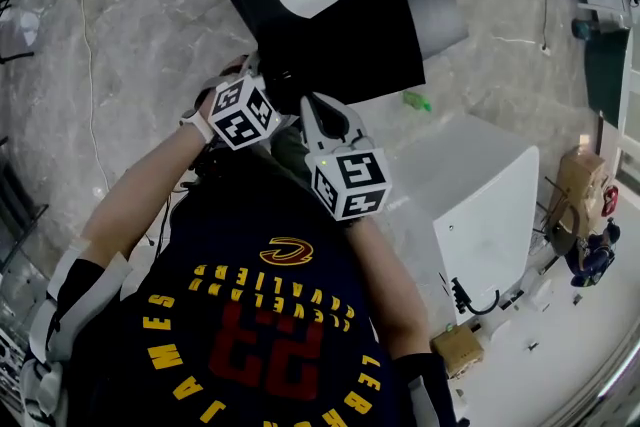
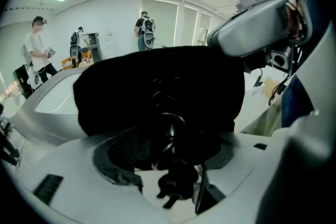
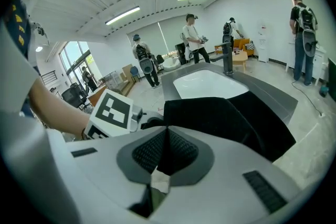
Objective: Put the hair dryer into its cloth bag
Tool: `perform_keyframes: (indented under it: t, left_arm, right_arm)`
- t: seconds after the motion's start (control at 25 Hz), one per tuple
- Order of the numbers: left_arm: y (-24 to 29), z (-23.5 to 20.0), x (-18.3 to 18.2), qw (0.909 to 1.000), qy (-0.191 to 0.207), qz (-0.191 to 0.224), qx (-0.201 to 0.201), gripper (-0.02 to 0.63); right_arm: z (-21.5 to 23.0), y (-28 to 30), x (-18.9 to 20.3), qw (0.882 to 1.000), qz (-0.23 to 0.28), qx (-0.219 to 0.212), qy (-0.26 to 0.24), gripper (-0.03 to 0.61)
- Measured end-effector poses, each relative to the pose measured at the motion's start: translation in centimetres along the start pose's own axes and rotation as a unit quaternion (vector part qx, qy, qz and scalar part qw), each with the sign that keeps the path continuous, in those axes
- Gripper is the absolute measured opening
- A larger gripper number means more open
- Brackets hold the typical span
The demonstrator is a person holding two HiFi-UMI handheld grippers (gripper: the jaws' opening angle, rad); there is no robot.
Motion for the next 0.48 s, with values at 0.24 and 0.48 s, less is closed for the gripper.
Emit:
perform_keyframes:
  t: [0.24,0.48]
  left_arm:
    - [-5.2,-0.9,4.1,0.9954,-0.092,0.011,0.023,0.288]
    - [-5.2,-0.5,3.8,0.9879,-0.142,0.022,0.057,0.140]
  right_arm:
    - [0.4,0.0,0.2,1.000,0.001,-0.001,0.014,0.015]
    - [0.2,0.4,0.0,1.000,-0.003,-0.006,0.017,0.015]
Point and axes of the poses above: the fingertips, and each gripper's own axes: y forward along the fingers, z to its right, x out of its underside, the point moved 3 cm from there along -y, backward along the fingers, and after that the axes turned 10 degrees about -y, right-handed, at the moved point
